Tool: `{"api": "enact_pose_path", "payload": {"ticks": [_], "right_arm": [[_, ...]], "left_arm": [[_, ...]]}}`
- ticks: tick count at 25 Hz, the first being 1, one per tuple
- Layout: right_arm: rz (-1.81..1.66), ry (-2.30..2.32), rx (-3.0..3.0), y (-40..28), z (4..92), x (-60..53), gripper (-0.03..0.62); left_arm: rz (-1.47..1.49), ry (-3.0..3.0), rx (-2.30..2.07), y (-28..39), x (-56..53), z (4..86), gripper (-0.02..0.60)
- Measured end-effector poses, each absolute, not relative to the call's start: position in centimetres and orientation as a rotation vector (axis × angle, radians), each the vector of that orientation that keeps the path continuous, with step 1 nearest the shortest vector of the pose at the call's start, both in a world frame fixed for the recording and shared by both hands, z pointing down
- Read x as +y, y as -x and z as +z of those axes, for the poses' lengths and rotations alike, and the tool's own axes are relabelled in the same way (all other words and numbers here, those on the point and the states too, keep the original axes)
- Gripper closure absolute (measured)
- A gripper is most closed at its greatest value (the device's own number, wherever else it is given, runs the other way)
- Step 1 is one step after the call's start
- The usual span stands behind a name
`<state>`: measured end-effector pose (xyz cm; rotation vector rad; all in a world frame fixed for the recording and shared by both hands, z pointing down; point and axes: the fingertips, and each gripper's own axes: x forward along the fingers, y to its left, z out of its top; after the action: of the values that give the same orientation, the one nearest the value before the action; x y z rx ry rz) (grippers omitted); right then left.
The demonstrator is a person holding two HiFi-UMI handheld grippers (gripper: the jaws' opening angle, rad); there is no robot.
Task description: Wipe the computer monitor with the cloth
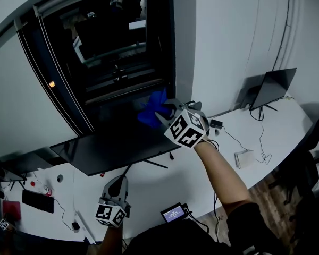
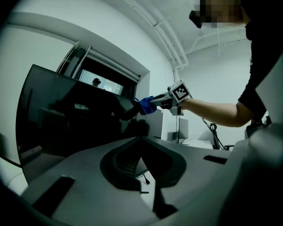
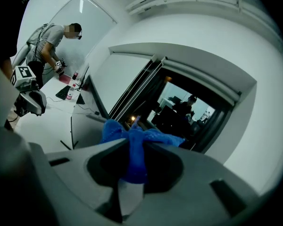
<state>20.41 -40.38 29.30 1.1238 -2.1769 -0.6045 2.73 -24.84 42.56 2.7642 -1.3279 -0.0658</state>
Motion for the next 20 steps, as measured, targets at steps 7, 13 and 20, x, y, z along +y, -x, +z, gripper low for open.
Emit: {"api": "enact_pose_path", "payload": {"ticks": [7,13,20], "right_arm": [[-0.576,-1.14,-2.187,-23.3,29.3,-40.7,0.513],[-0.546,-1.176,-2.192,-25.9,29.2,-40.9,0.513],[-0.512,-1.206,-2.188,-28.2,29.4,-41.2,0.513]], "left_arm": [[-0.066,-2.728,-1.38,-3.2,-23.8,43.3,0.588],[-0.083,-2.698,-1.414,-3.1,-23.9,43.8,0.588],[-0.088,-2.727,-1.37,-5.0,-24.6,43.7,0.588]]}}
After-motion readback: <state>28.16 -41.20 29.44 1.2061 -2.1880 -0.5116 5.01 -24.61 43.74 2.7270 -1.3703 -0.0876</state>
